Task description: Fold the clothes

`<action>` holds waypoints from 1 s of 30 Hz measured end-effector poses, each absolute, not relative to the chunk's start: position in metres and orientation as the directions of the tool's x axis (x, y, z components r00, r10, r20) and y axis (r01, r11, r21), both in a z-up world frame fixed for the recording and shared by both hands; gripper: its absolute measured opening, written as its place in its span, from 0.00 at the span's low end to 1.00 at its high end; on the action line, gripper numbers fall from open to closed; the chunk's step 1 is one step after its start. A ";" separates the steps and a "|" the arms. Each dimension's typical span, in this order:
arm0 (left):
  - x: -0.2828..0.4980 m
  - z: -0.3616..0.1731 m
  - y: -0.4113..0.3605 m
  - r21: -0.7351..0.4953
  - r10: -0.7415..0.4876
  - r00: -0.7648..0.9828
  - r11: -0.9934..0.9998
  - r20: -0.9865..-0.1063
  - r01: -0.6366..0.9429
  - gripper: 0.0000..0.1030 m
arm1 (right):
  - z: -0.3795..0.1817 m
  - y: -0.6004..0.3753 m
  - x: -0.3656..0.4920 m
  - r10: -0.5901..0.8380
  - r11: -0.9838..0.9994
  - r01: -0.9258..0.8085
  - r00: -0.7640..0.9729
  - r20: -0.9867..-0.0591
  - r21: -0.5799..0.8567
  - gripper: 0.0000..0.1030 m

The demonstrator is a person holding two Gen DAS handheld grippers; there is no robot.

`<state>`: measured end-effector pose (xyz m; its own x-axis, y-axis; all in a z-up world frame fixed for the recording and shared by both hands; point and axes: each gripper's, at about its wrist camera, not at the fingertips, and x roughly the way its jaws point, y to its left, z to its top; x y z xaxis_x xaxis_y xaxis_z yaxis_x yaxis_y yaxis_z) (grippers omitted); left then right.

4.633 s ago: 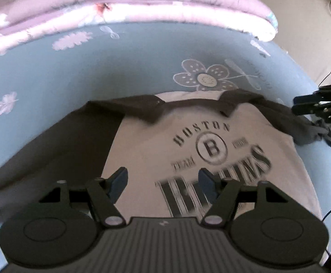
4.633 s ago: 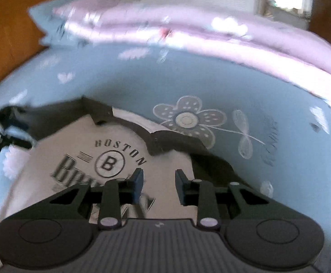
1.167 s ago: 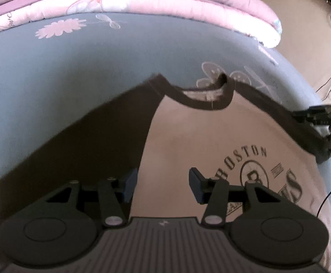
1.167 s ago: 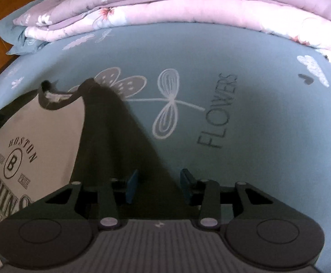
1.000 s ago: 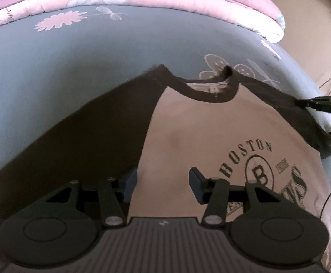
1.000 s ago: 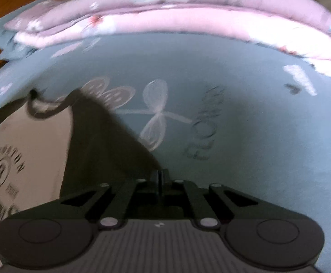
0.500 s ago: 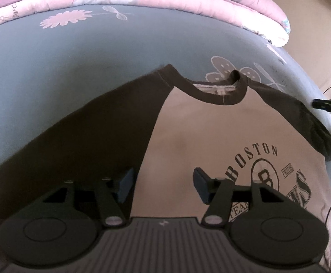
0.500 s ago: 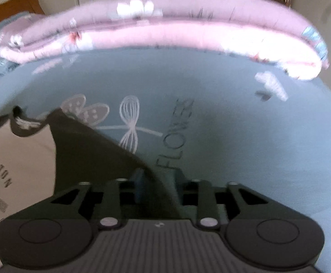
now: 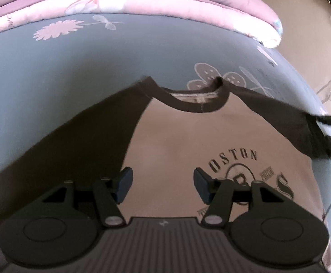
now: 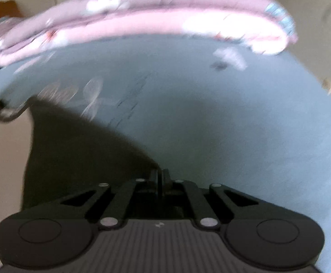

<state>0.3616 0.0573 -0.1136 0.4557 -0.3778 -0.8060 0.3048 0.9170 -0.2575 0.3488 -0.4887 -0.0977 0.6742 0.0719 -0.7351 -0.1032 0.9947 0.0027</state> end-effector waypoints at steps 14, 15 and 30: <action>0.328 -0.112 0.048 -0.276 -0.396 0.415 0.906 -0.819 0.320 0.61 | -0.075 -0.459 0.318 0.041 0.997 -0.072 0.730 -0.682 -0.017 0.21; 0.322 -0.111 0.046 -0.279 -0.403 0.413 0.902 -0.816 0.328 0.62 | -0.073 -0.453 0.311 0.088 0.994 -0.105 0.724 -0.684 0.017 0.21; 0.261 -0.123 0.045 -0.292 -0.379 0.387 0.919 -0.840 0.265 0.62 | -0.083 -0.379 0.282 0.208 0.976 -0.175 0.601 -0.772 0.127 0.31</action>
